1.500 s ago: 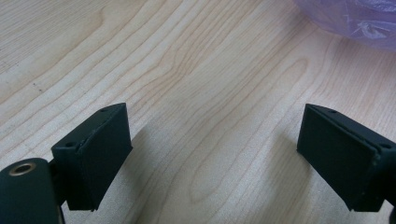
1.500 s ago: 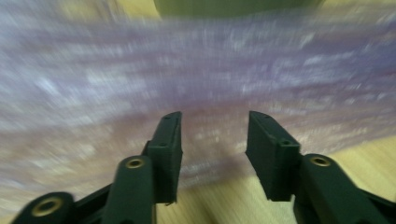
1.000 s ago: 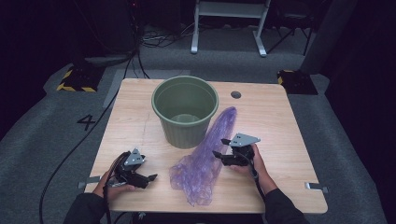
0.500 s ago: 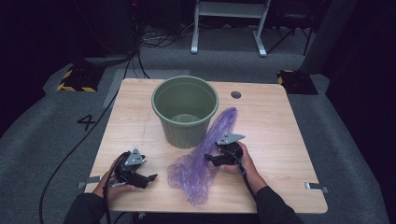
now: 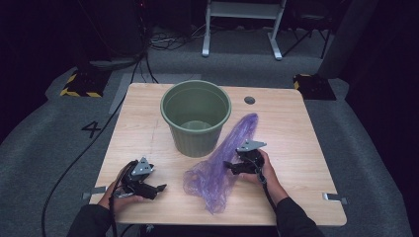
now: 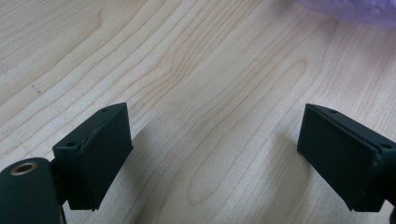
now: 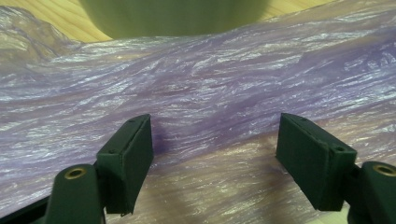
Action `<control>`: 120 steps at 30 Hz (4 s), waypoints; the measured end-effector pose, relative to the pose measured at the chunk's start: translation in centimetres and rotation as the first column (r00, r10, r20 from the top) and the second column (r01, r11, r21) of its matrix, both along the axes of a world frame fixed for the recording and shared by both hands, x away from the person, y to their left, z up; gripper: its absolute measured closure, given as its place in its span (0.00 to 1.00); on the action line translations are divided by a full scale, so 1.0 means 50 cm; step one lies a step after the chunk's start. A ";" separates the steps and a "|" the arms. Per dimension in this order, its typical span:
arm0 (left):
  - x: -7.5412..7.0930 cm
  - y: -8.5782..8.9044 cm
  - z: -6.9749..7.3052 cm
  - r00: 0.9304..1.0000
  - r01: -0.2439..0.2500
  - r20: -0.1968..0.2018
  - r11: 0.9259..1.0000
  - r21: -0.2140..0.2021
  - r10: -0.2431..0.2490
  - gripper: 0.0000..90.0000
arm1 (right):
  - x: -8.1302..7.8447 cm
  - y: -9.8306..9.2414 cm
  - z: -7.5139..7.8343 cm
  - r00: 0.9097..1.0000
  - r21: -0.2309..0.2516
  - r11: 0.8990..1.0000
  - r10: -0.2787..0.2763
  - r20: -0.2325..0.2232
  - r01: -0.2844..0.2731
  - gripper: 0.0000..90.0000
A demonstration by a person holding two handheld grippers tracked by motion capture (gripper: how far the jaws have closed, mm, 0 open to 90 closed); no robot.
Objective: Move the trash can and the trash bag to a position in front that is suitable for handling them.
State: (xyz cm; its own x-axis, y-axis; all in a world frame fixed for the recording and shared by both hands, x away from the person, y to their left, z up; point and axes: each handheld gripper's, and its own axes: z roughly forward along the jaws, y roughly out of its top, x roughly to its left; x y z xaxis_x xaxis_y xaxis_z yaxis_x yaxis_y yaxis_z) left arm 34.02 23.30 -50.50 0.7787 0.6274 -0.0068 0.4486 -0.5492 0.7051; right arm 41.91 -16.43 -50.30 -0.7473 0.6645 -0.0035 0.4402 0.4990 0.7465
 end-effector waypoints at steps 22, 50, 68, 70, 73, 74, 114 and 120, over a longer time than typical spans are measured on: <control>0.001 -0.001 0.000 1.000 0.001 0.002 1.000 0.000 -0.001 0.11 | -0.009 -0.131 0.000 0.987 0.004 0.987 -0.162 0.002 0.162 0.30; 0.002 -0.001 0.000 1.000 0.006 0.003 1.000 0.000 -0.006 0.11 | -0.100 -0.187 0.047 0.987 -0.028 0.995 -0.095 0.131 0.100 0.30; 0.002 -0.002 0.000 1.000 0.004 0.001 1.000 -0.001 -0.004 0.11 | -0.155 -0.080 0.012 0.959 -0.079 0.974 0.222 0.173 -0.212 0.56; 0.002 -0.001 0.000 1.000 0.006 0.000 1.000 -0.002 -0.006 0.11 | -0.153 -0.068 0.010 0.958 -0.072 0.973 0.230 0.170 -0.221 0.60; 0.003 -0.001 0.000 1.000 0.007 -0.001 1.000 -0.003 -0.007 0.11 | -0.150 -0.045 0.007 0.959 -0.088 0.972 0.229 0.168 -0.217 0.63; 0.003 -0.001 0.000 1.000 0.007 -0.001 1.000 -0.003 -0.007 0.11 | -0.149 -0.037 0.005 0.960 -0.088 0.972 0.230 0.162 -0.218 0.63; 0.158 -0.004 0.000 1.000 0.025 -0.016 0.999 0.021 -0.025 0.01 | -0.086 -0.258 0.059 0.966 0.143 0.964 -0.239 0.099 0.224 0.35; 0.203 -0.036 0.000 0.998 0.068 -0.017 0.998 0.016 -0.068 0.02 | -0.085 -0.259 0.052 0.968 0.096 0.970 -0.232 0.100 0.223 0.35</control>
State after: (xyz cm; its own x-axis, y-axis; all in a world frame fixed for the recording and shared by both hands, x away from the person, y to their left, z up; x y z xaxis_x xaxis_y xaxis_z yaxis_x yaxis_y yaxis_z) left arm 44.15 21.51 -50.48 0.8194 0.5731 -0.0099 0.4214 -0.5906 0.6881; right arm 37.66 -29.37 -47.72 -0.5747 0.8183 -0.0138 0.4483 0.3289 0.8312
